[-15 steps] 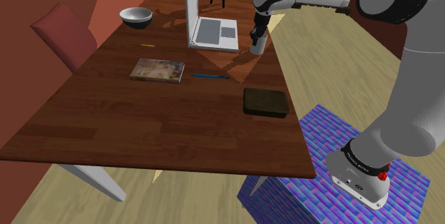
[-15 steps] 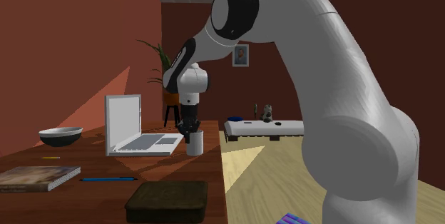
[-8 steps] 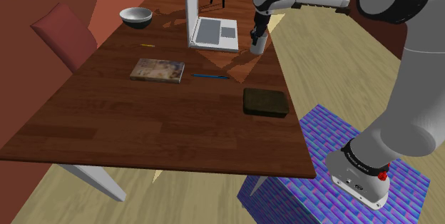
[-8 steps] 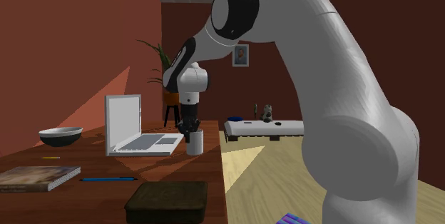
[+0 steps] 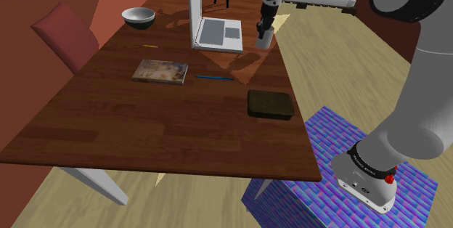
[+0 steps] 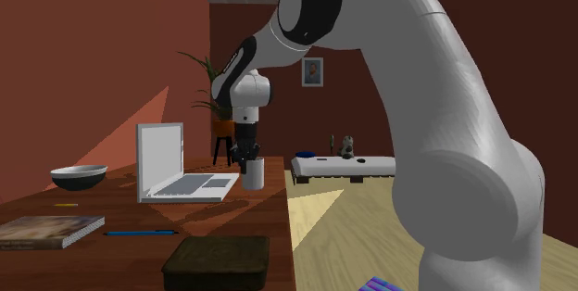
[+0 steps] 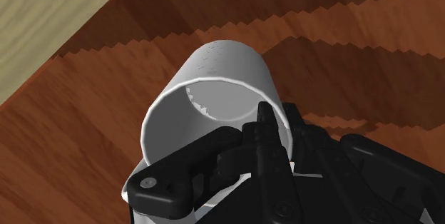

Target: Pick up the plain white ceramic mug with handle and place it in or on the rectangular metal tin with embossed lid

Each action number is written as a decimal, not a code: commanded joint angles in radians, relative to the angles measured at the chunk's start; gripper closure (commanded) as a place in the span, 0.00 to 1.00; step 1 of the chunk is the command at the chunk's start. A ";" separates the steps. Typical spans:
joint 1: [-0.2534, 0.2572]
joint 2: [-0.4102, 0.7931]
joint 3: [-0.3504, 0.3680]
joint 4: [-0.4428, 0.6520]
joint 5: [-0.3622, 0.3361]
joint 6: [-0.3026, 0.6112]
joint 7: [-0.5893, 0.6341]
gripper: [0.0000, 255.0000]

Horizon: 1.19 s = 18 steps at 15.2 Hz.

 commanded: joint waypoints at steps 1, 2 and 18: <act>0.000 -0.007 -0.001 0.014 -0.002 -0.022 0.002 1.00; 0.001 -0.011 -0.002 0.022 -0.003 -0.033 0.003 1.00; 0.056 -0.196 0.001 -0.071 -0.052 -0.120 0.072 1.00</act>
